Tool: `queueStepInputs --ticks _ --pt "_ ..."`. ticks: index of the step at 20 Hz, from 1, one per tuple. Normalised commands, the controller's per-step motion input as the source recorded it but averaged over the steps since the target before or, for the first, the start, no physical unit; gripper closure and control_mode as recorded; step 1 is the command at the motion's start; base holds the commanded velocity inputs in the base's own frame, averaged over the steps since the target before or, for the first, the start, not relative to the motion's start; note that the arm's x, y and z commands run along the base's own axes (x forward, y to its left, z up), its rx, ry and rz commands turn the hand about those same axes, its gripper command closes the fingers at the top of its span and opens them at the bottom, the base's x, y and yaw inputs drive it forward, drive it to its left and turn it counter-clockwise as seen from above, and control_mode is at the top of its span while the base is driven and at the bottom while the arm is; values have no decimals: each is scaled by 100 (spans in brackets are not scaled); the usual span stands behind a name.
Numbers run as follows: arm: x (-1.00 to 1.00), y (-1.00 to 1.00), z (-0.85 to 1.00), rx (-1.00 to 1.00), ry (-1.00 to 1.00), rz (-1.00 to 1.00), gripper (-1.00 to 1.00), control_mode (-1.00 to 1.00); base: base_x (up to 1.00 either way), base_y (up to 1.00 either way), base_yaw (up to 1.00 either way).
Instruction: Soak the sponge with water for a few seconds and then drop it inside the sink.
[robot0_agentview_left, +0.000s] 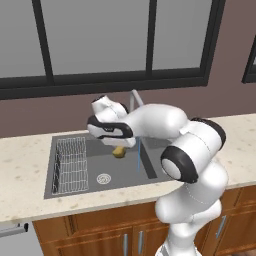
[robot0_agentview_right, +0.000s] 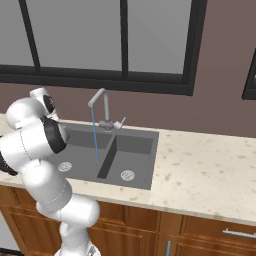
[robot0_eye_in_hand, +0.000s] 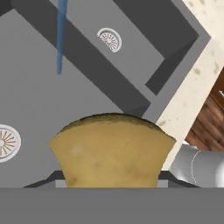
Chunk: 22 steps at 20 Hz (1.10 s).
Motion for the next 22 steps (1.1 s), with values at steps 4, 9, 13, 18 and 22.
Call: queueStepInputs --ticks 4,9,13,18,22 --pt "11 1 -4 -12 -6 -30 100 -100 0 0 0" --pt "12 -3 -7 -3 -6 -6 100 -100 0 0 0" --pt "3 0 -7 0 -13 3 100 -100 0 0 0" --pt "6 -7 -2 -4 -11 8 100 -100 0 0 0" --pt "26 -27 0 -2 -14 10 100 -100 0 0 0"
